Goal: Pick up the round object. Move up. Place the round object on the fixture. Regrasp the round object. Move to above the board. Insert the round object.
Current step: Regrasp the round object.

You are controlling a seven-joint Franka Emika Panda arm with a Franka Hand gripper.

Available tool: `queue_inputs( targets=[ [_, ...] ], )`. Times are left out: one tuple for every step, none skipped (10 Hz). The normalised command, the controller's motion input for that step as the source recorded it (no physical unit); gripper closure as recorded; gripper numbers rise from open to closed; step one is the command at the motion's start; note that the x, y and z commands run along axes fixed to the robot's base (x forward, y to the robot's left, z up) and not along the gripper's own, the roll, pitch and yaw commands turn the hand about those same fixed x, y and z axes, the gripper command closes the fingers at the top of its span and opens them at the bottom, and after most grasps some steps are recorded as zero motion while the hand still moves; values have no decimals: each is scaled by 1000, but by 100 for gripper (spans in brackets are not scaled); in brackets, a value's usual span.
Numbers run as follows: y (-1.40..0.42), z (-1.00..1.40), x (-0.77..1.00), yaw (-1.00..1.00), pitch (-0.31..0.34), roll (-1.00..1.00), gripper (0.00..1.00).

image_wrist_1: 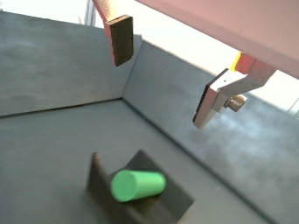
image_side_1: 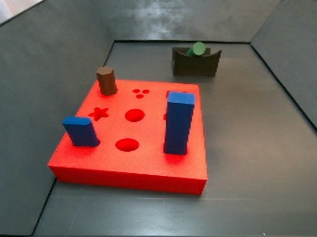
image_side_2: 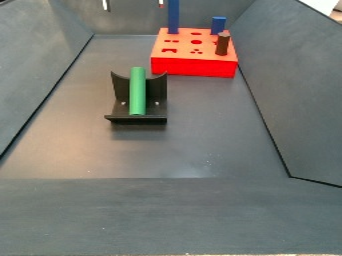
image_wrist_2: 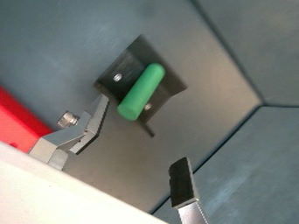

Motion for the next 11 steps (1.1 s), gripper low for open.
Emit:
queue_inputs(
  targets=[
    [-24,-9,35,16,0,1000,0],
    [-28,-13,48,20,23,1000,0],
    [-29,-15,57,23,37,1000,0],
    [-33,-13,73,37,79,1000,0],
    [-40,-11,88,51,112,779,0],
    [-40,-17,95,69,129,591,0],
    [-40,-16,97,90,133,413,0],
    [-32,-9,92,113,126,289,0],
    [-34,-9,78,135,97,211,0],
    [73,-1000,32,167,47,220,0],
    [74,-1000,34,171,35,211,0]
  ],
)
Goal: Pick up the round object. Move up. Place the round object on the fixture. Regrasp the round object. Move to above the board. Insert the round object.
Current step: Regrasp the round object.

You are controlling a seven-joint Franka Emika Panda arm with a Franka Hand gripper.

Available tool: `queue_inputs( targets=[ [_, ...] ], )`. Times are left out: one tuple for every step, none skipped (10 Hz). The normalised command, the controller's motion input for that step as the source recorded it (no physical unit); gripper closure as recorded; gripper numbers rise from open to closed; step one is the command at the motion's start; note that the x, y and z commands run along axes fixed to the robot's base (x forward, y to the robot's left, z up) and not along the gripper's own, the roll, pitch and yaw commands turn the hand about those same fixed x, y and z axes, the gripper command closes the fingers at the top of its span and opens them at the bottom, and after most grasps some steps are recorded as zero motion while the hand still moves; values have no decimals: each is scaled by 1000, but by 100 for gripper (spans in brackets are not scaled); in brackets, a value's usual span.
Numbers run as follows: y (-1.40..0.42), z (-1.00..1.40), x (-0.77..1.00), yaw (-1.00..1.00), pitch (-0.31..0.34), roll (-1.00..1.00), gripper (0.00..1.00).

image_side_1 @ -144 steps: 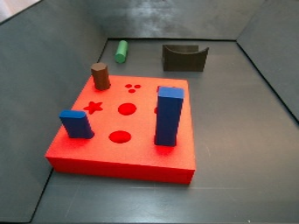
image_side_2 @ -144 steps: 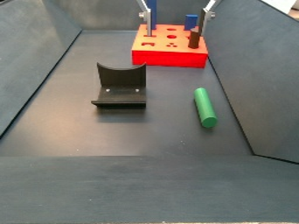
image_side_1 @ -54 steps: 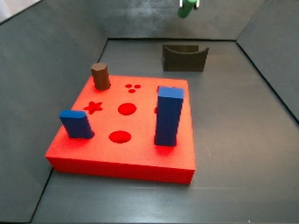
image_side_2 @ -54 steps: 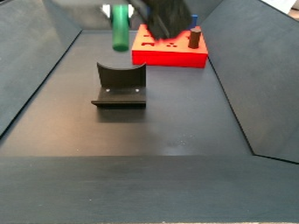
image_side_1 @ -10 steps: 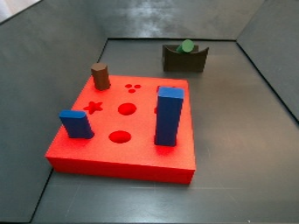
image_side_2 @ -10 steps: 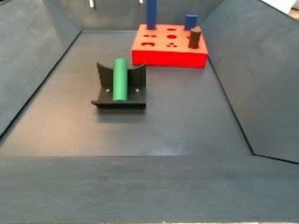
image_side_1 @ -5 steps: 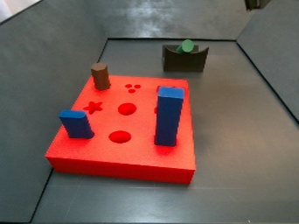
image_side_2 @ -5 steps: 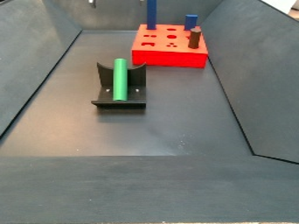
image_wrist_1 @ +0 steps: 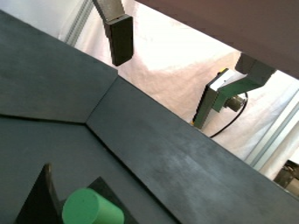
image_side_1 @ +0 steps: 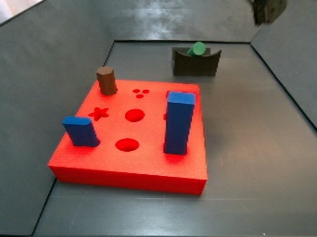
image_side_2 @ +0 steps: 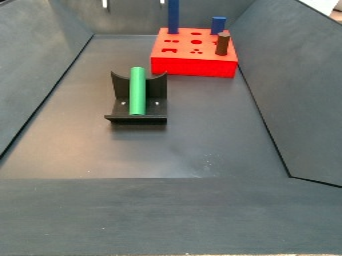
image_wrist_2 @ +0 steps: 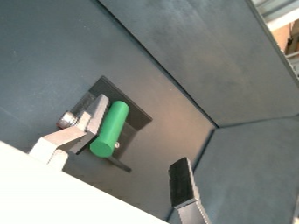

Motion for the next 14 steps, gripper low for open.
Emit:
queue_inputs(
  targets=[
    [65,-1000,46,162,-2,187,0],
    [58,-1000,56,148,-29,151,0],
    [55,-1000,73,121,-60,109,0],
    [53,-1000,79,106,-74,94,0],
    [49,-1000,86,74,-100,76,0],
    [43,-1000,92,48,-110,74,0],
    [35,-1000,104,17,-107,71,0],
    [31,-1000,118,-10,-87,71,0],
    [23,-885,112,-24,-67,75,0],
    [11,-737,99,-30,-50,73,0],
    [11,-597,84,-28,-42,73,0],
    [9,-504,74,-26,-33,72,0],
    [6,-272,70,-13,-22,66,0],
    [-1,-189,28,-7,1,55,0]
  ],
)
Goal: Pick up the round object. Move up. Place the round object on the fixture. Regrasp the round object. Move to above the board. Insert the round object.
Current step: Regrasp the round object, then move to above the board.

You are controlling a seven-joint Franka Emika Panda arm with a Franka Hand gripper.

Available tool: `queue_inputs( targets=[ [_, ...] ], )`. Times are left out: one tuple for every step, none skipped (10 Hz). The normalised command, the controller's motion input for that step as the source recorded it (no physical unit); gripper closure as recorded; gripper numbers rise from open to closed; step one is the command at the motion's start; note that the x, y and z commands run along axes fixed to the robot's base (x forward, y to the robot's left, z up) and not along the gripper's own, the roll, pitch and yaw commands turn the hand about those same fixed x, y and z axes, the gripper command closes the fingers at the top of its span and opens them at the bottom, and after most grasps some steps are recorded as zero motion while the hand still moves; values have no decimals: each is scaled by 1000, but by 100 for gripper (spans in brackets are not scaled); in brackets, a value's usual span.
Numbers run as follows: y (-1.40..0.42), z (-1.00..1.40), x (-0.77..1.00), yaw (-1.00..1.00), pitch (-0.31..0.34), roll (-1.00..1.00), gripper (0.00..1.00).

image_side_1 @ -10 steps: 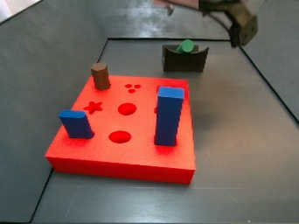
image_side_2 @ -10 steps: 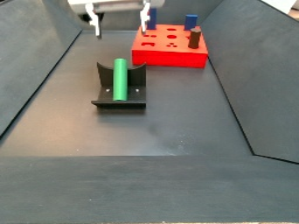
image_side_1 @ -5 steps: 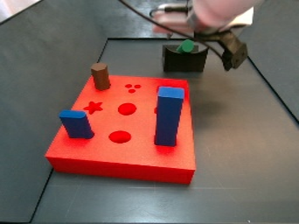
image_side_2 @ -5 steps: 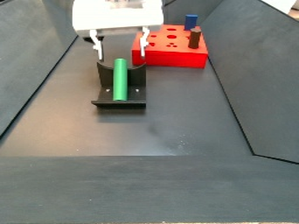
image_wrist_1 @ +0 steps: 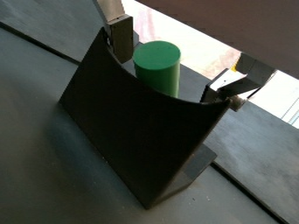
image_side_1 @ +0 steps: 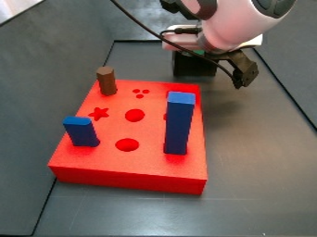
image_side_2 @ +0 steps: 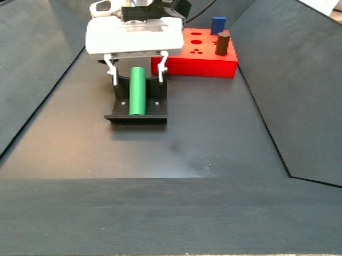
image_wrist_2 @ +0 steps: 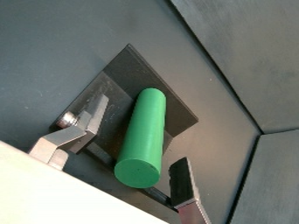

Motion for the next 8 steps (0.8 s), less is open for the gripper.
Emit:
queue_inputs(
  targets=[
    [-6,-173,13,-8,-5,52,0],
    [-5,-173,14,-6,-5,52,0],
    [-5,-173,14,-4,-5,52,0],
    [-5,-173,14,-2,-5,52,0],
    [0,0,0,0,0,0,100],
    [29,1000,74,306,227,44,100],
    [25,1000,74,294,220,25,100],
    [21,1000,75,286,196,13,100]
  ],
)
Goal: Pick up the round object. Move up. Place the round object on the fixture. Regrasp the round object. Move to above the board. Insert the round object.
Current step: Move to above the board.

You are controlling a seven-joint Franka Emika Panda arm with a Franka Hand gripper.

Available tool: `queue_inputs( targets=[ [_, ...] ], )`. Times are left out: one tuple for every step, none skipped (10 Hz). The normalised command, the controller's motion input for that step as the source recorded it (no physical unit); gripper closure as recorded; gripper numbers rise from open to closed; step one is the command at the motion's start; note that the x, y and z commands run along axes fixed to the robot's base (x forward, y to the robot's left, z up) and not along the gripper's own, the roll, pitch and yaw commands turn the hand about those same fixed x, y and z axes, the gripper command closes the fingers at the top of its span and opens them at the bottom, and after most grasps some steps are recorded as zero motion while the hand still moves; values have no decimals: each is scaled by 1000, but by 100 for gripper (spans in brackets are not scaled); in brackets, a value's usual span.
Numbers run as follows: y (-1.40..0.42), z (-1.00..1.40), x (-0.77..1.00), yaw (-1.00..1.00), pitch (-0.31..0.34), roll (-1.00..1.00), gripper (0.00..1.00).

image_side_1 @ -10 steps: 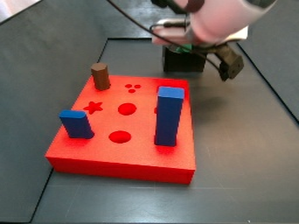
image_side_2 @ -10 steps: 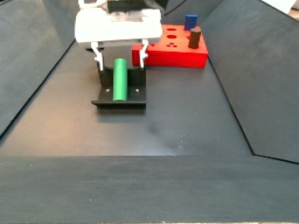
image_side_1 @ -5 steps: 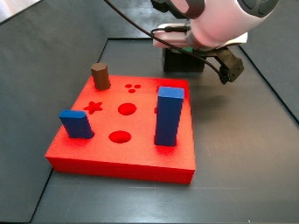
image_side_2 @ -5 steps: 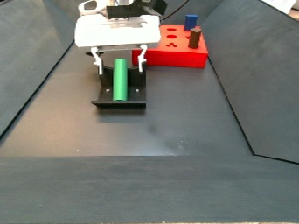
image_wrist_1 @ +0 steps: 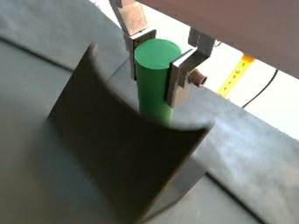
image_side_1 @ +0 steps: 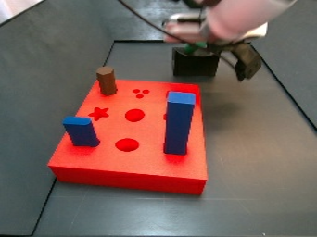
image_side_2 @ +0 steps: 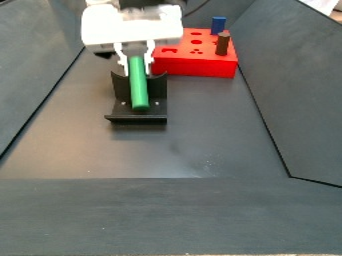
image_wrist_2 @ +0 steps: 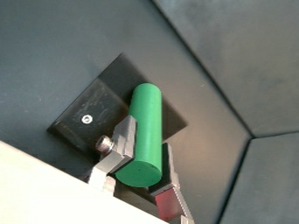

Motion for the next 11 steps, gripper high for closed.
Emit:
queue_inputs(
  targets=[
    [17,1000,78,277,124,3,100],
    [14,1000,77,265,66,4,100],
    [11,1000,74,241,14,2,100],
    [8,1000,73,194,-31,-2,100],
    [7,1000,71,156,-47,-6,100],
    [3,1000,69,112,-54,-9,100],
    [-1,1000,65,63,-42,-10,100],
    [-5,1000,60,34,-27,-16,100],
    [-7,1000,53,19,-12,-19,100],
    [-13,902,37,-4,17,-26,100],
    [-10,668,21,-11,45,-38,100]
  ],
)
